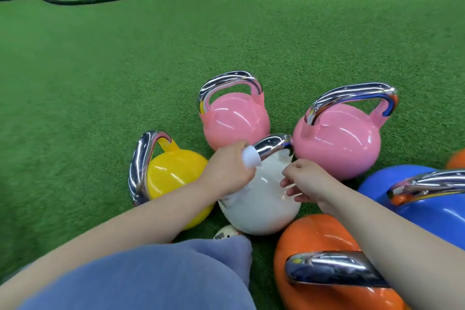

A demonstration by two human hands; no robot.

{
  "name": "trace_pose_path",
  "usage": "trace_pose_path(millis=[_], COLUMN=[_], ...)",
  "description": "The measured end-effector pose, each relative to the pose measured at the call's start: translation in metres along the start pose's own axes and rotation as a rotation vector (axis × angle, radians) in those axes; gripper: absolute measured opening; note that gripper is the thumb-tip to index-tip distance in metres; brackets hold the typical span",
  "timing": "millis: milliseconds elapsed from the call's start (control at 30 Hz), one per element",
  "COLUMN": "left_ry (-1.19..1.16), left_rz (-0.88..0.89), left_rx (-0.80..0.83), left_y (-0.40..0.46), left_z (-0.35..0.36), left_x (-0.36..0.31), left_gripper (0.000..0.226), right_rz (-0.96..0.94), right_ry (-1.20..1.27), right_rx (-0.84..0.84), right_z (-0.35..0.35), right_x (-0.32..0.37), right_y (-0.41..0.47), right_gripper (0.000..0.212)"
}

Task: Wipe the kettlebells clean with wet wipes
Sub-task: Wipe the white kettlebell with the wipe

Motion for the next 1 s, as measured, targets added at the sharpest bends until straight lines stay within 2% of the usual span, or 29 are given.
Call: trace_pose_path(millis=[100,233,433,533,667,767,900,1000], left_ry=[-0.115,-0.333,-0.568,-0.712,-0.889,-0.938,-0.966,-0.922], left_rz=[0.074,0.133,0.065,-0.015,-0.082,-0.101,-0.076,-0.033], left_rx=[-0.239,-0.41,-0.515,-0.555,-0.552,-0.522,-0.459,-0.299], left_y=[-0.022,-0.034,-0.042,-0.046,-0.048,-0.045,-0.039,-0.032], left_z=[-0.007,-0.005,0.01,0.023,0.044,0.055,0.056,0.053], left_x=[0.014,0.034,0.062,0.077,0.095,0.102,0.104,0.099], left_gripper=[0.042,0.046,0.041,0.042,0.047,0.046,0.029,0.023], right_rz=[-0.044,-0.064,-0.046,-0.101,-0.277,-0.345,-0.351,-0.341], right_ry=[-0.106,-0.204,-0.251,-0.353,-0.651,-0.822,-0.849,-0.836], right_rx=[0.002,-0.01,-0.025,-0.033,0.024,0.108,0.129,0.152], right_z=[0.006,0.012,0.017,0.024,0.054,0.073,0.074,0.075], right_x=[0.004,0.003,-0.005,0.0,0.013,0.013,0.008,0.01], right_y=[-0.002,-0.003,-0.003,-0.002,-0.003,-0.006,-0.004,0.0], right_gripper=[0.007,0.008,0.005,0.002,0.005,0.008,0.006,0.014])
Point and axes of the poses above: each hand's wrist, its own y-axis towards the middle knuckle, its own z-axis out of the palm, x = y × z, the point moved 9 cm from there along y, towards the middle knuckle, and after that the axes turned 10 degrees about -y, right-handed, at the moved point
